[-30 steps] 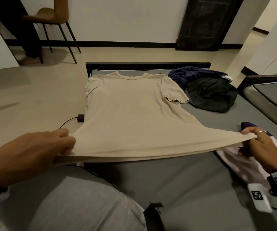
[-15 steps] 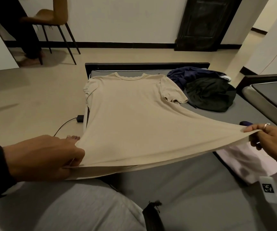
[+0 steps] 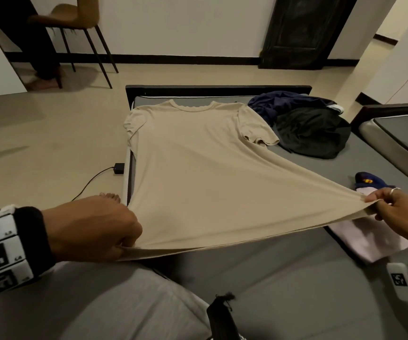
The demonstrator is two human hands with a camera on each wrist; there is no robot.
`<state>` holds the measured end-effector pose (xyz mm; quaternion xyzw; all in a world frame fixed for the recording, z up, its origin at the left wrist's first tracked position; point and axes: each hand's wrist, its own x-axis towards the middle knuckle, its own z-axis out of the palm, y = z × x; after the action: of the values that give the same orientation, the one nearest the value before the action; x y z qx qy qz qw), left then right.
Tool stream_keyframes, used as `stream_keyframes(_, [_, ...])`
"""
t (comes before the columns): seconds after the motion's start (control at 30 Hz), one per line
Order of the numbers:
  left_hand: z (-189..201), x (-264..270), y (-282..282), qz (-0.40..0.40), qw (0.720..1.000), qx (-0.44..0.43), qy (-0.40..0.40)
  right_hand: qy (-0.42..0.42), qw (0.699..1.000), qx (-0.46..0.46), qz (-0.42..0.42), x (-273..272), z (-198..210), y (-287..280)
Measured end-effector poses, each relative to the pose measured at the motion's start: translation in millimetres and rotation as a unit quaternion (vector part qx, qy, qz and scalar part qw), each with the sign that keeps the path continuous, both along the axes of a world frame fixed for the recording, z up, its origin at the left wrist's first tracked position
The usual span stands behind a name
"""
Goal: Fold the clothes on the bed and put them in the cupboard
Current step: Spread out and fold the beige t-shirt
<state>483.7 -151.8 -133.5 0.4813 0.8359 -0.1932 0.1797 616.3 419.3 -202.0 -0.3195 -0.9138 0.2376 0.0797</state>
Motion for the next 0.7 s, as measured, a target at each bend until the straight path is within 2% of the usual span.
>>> stream_keyframes(0.1, [-2.8, 8.1, 10.5, 0.017, 1.0, -0.023, -0.011, -0.037, 0.998, 0.037, 0.015, 1.5, -5.1, 5.9])
stream_keyframes(0.17, [-6.1, 12.9, 18.0, 0.028, 0.998, -0.052, 0.017, -0.074, 0.996, 0.053, 0.013, 4.2, -11.3, 15.2])
stream_keyframes(0.3, [-18.3, 19.5, 33.3, 0.029, 0.993, -0.1, 0.059, -0.105, 0.994, 0.012, 0.005, 7.0, -19.4, 24.5])
stream_keyframes(0.4, [-23.5, 20.7, 37.6, 0.029, 0.991, -0.122, 0.047, -0.118, 0.993, 0.011, 0.009, 4.9, -21.3, 22.1])
stream_keyframes(0.5, [-20.4, 13.2, 38.8, 0.059, 0.989, -0.134, 0.01, -0.168, 0.985, -0.001, 0.03, 3.5, -15.0, 21.5])
stream_keyframes(0.57, [-17.1, 4.6, 40.6, 0.086, 0.986, -0.139, -0.029, -0.233, 0.97, -0.018, 0.06, -0.4, -6.1, 23.6])
stream_keyframes(0.63, [-12.6, -7.7, 45.8, 0.139, 0.977, -0.131, -0.091, -0.282, 0.956, -0.02, 0.079, -10.6, 5.3, 22.0])
stream_keyframes(0.7, [-9.8, -21.3, 55.0, 0.206, 0.956, -0.119, -0.173, -0.286, 0.955, 0.023, 0.081, -28.1, 21.6, 14.8])
